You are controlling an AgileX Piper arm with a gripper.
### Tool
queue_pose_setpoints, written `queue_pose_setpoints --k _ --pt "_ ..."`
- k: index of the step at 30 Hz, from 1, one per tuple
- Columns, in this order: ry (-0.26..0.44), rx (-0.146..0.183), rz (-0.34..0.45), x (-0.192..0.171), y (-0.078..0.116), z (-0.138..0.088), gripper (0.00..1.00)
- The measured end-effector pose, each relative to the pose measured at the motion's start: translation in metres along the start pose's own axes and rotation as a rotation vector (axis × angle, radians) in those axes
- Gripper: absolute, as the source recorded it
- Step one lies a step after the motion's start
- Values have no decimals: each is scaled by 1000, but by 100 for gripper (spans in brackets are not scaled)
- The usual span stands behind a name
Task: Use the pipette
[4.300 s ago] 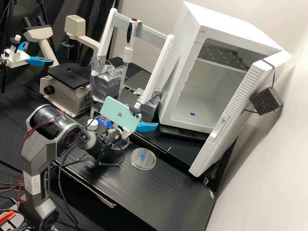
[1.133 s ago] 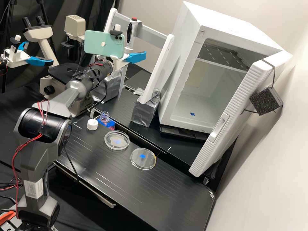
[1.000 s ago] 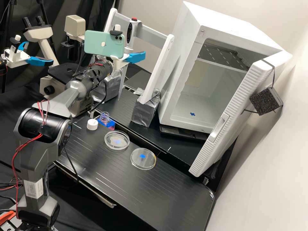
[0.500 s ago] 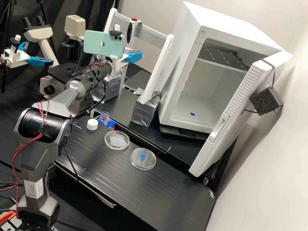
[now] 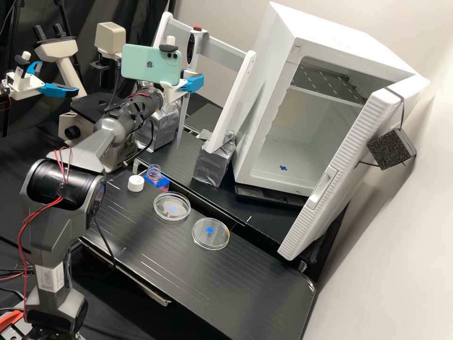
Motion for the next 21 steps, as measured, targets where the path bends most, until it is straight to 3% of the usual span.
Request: queue_pose_setpoints --k 17,21 --pt "7 3 -4 -1 -1 -3 0" --pt "15 28 -6 -1 -2 -3 0"
